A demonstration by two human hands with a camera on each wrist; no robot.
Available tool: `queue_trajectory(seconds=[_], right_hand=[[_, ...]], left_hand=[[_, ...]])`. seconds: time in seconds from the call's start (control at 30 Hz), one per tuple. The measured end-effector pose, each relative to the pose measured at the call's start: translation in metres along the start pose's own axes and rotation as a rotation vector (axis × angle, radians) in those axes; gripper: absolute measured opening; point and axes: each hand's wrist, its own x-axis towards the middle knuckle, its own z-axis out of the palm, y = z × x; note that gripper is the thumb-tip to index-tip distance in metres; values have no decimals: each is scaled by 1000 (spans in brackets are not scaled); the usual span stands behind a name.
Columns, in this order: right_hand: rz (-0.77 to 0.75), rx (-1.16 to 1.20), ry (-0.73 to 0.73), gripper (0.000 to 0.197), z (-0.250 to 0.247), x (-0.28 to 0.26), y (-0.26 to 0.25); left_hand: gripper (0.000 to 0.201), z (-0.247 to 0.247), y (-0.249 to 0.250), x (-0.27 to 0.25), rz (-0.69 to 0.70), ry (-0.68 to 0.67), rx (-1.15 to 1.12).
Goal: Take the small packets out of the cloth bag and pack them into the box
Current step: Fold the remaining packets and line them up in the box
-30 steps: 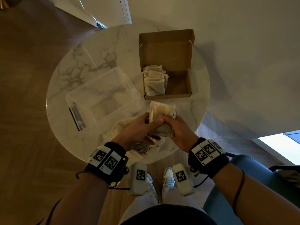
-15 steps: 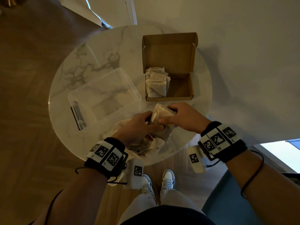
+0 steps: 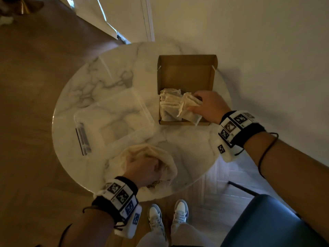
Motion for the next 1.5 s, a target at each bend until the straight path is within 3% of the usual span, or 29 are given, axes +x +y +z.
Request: queue_trajectory(seconds=[0.17, 0.3, 0.53, 0.77, 0.93, 1.17, 1.5], right_hand=[[83, -210, 58, 40, 0, 44, 16], [71, -463, 0, 41, 8, 63, 21], [33, -611, -84, 42, 18, 83, 27], [-4, -508, -223, 44, 20, 91, 24], [-3, -468, -194, 45, 26, 89, 31], [-132, -507, -84, 39, 30, 91, 35], [-76, -511, -131, 42, 34, 98, 40]], left_hand=[[32, 9, -6, 7, -15, -48, 37], [31, 10, -16, 19, -24, -24, 9], [27, 11, -25, 34, -58, 38, -43], [31, 10, -20, 40, -78, 88, 15], [29, 12, -22, 41, -88, 84, -13], [30, 14, -24, 42, -77, 102, -23], [30, 17, -25, 41, -57, 111, -15]])
